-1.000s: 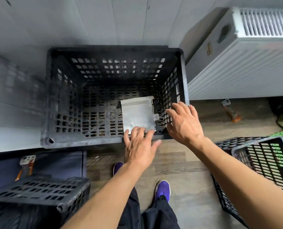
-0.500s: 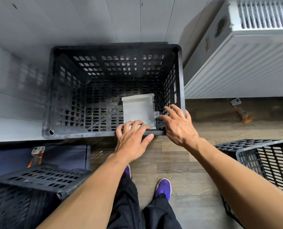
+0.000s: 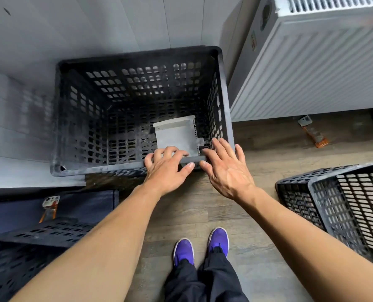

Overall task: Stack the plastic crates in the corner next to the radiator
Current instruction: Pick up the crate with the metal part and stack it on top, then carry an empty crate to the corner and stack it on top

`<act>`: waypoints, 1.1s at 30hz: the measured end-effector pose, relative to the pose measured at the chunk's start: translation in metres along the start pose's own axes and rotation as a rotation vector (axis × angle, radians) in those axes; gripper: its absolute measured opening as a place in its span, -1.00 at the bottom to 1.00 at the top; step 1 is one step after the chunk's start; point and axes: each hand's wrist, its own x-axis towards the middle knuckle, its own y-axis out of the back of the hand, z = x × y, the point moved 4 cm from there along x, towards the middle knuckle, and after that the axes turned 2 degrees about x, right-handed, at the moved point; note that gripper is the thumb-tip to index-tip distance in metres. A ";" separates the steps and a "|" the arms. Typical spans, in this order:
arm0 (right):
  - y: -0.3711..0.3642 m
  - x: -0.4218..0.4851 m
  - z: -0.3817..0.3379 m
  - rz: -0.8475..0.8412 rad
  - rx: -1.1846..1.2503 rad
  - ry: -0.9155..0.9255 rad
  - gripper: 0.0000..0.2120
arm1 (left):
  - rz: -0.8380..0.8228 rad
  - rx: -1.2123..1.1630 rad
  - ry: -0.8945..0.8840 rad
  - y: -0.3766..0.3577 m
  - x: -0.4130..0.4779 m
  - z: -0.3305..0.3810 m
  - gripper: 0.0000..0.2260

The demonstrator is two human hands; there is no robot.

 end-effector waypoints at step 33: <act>-0.070 -0.295 0.231 -0.057 0.421 -0.690 -0.50 | -0.291 0.103 -0.517 -0.173 -0.145 0.263 -0.45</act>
